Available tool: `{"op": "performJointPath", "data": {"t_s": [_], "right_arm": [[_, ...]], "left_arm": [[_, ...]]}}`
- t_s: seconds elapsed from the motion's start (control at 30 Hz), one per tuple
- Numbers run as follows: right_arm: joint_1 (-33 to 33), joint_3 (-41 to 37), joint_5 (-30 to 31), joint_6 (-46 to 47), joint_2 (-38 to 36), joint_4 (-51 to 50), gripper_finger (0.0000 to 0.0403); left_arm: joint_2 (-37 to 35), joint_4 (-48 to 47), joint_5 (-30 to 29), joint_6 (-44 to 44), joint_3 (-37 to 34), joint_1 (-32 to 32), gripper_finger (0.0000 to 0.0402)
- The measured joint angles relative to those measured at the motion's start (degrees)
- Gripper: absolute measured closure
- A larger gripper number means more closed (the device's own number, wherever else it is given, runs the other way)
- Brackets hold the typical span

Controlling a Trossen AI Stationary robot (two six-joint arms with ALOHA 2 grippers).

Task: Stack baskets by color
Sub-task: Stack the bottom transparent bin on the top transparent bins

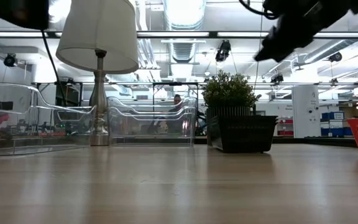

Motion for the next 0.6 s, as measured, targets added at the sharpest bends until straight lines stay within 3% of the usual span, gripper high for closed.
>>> {"op": "performJointPath", "data": {"t_s": [0.13, 0.37, 0.6], "right_arm": [[2.2, 5.1, -0.6, 11.2, 0.4, -14.3, 0.0394], [5.7, 7.8, -8.9, 35.2, 1.6, -30.1, 0.0387], [11.7, 7.3, -12.3, 57.6, 1.6, -42.0, 0.0313]], "left_arm": [[0.0, -0.5, -3.7, 10.7, -0.1, 2.1, 0.0392], [0.0, -0.6, -9.8, 29.4, -1.6, 4.8, 0.0392], [-0.4, -0.3, -13.8, 41.6, -2.8, 6.7, 0.0392]]}}
